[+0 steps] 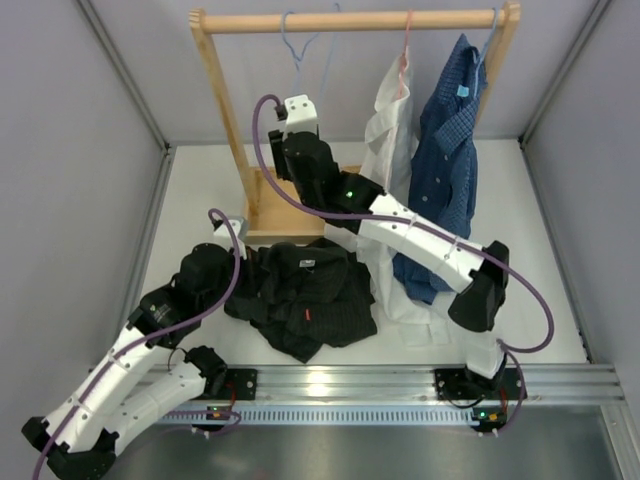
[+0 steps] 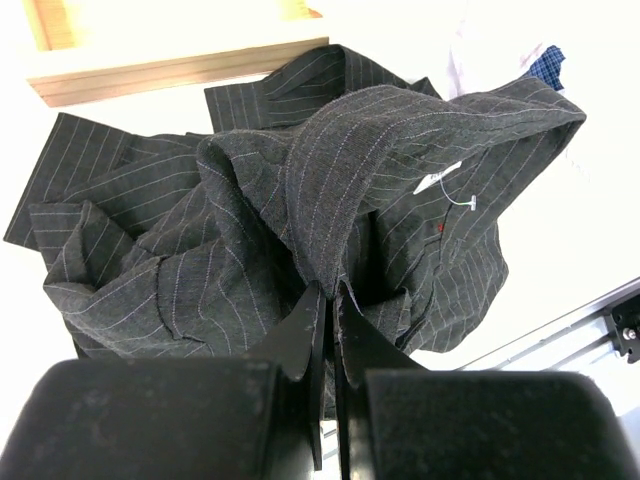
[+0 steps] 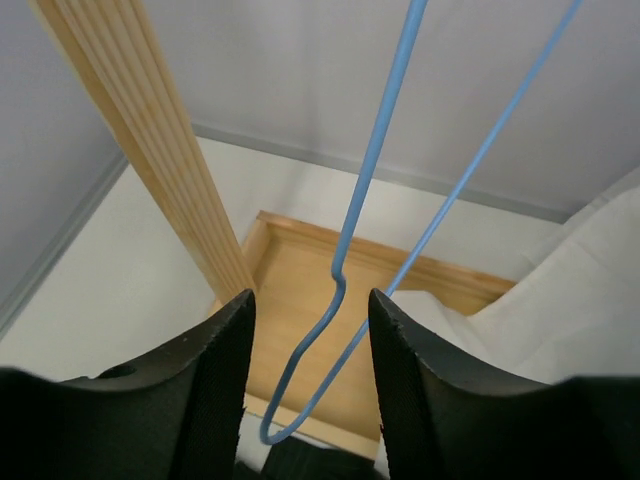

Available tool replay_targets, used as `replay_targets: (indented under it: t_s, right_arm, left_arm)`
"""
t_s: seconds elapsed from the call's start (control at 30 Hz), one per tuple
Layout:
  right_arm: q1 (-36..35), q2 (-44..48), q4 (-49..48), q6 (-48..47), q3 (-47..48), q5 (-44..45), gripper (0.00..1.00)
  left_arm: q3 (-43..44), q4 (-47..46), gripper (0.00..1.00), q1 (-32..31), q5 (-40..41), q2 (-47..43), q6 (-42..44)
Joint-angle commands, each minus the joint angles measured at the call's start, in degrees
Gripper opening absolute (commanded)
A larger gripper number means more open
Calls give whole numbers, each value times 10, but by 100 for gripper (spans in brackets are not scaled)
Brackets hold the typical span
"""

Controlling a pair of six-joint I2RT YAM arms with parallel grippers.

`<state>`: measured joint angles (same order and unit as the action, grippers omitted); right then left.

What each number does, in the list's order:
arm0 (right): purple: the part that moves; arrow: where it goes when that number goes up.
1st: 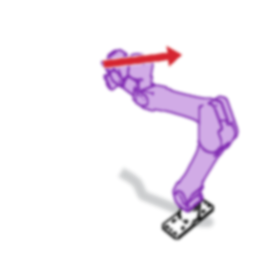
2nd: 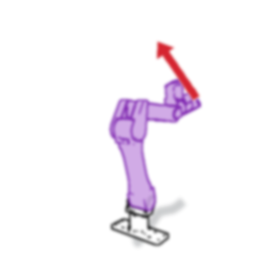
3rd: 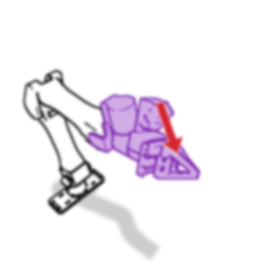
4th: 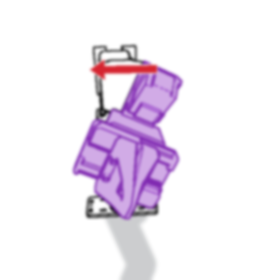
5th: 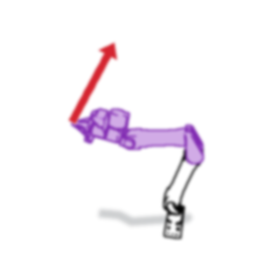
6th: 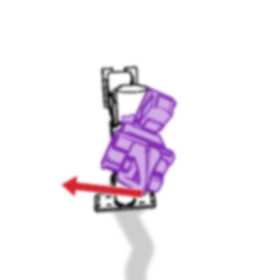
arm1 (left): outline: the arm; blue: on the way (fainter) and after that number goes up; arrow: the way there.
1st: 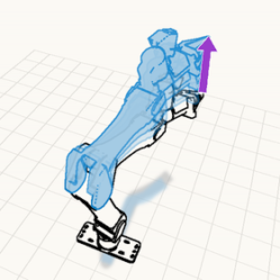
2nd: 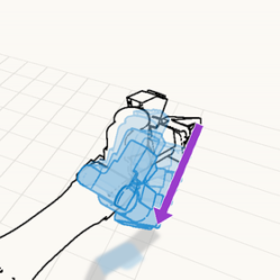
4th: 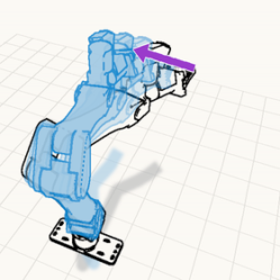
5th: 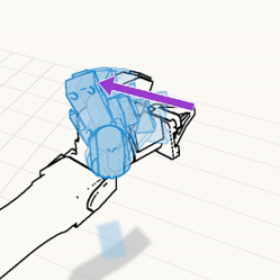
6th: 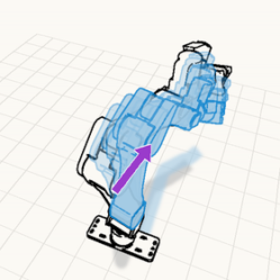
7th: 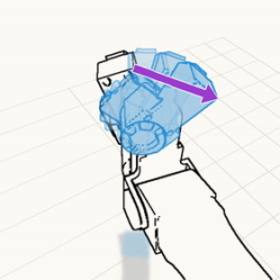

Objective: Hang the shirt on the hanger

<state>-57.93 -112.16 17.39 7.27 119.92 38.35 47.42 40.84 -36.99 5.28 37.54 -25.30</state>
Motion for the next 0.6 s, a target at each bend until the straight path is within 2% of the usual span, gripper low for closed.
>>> replay_targets:
  t_s: [0.0,0.2,0.57]
  right_arm:
    - [13,74,-25,12,-34,-13,42]
    - [39,115,-10,30,-87,-54,29]
    - [96,135,9,26,-110,-172,26]
  left_arm:
    - [-5,-34,0,-3,-13,0,7]
    - [-7,-37,0,-2,-18,-4,8]
    - [-7,-37,0,-2,-16,-11,8]
